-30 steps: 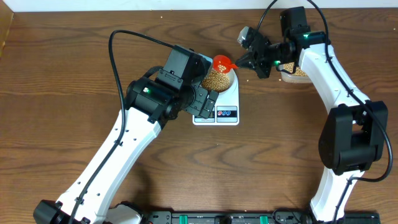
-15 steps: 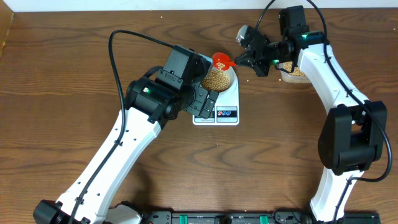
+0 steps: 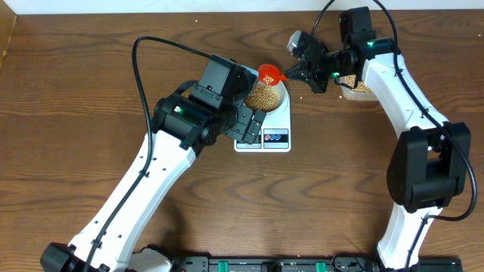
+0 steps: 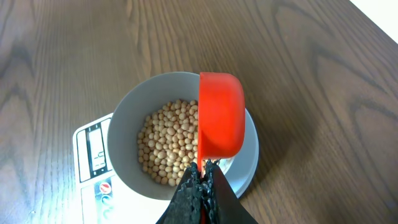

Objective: Scoop item into bowl and weigh 50g on scale
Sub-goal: 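Shake the tilted scoop gently to drop a few more soybeans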

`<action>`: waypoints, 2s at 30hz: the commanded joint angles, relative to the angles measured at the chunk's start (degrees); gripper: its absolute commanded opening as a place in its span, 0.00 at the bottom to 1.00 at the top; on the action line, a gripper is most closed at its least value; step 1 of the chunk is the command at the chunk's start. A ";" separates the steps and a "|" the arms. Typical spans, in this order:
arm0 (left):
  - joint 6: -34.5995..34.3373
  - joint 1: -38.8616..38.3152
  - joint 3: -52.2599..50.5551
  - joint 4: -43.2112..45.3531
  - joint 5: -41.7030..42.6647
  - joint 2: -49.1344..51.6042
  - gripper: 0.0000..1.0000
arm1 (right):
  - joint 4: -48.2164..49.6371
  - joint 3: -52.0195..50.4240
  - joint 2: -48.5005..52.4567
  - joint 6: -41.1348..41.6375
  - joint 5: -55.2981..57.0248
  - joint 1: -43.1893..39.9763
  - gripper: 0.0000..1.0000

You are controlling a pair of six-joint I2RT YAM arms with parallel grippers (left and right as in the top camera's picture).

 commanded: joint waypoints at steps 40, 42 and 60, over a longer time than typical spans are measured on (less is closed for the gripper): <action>0.57 0.13 -0.57 -0.17 0.11 0.39 0.98 | -0.04 0.13 -2.05 -0.74 -1.49 0.44 0.01; 0.57 0.13 -0.57 -0.17 0.11 0.39 0.98 | -0.02 0.13 -2.05 -0.74 -1.49 0.28 0.01; 0.57 0.13 -0.57 -0.17 0.11 0.39 0.98 | 0.04 0.13 -2.08 -0.79 -1.49 0.11 0.01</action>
